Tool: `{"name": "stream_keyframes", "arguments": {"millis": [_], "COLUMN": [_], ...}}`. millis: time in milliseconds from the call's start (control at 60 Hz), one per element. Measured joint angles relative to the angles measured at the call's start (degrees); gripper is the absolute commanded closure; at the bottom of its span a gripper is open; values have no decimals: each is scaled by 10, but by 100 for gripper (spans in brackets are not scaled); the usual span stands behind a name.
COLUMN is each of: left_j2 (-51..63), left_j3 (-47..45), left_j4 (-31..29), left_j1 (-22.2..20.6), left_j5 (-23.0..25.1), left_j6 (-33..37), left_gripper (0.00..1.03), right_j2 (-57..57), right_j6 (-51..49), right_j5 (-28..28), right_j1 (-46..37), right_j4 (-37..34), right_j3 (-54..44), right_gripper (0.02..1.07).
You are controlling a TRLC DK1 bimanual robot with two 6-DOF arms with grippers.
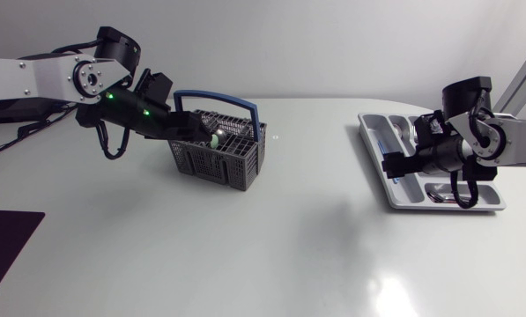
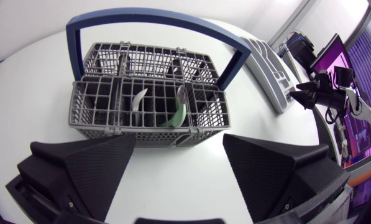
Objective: Unload the cutlery basket into the drawer organizer.
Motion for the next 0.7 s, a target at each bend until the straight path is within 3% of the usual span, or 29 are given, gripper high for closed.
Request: {"name": "stream_keyframes", "arguments": {"millis": [167, 567, 700], "left_j2": [22, 41, 43], "left_j3": [21, 30, 33], "left_j4": [-45, -37, -24], "left_j1": [6, -19, -22], "left_j5": [2, 13, 12], "left_j6": [48, 70, 70], "left_gripper": [5, 5, 5], "right_j2": [-34, -47, -66], "right_j6": [29, 94, 96], "right_j5": [-24, -72, -157], "right_j1": [45, 168, 174], "right_j4": [-19, -66, -68], "right_j3": [3, 23, 23], "right_gripper": [7, 7, 7]}}
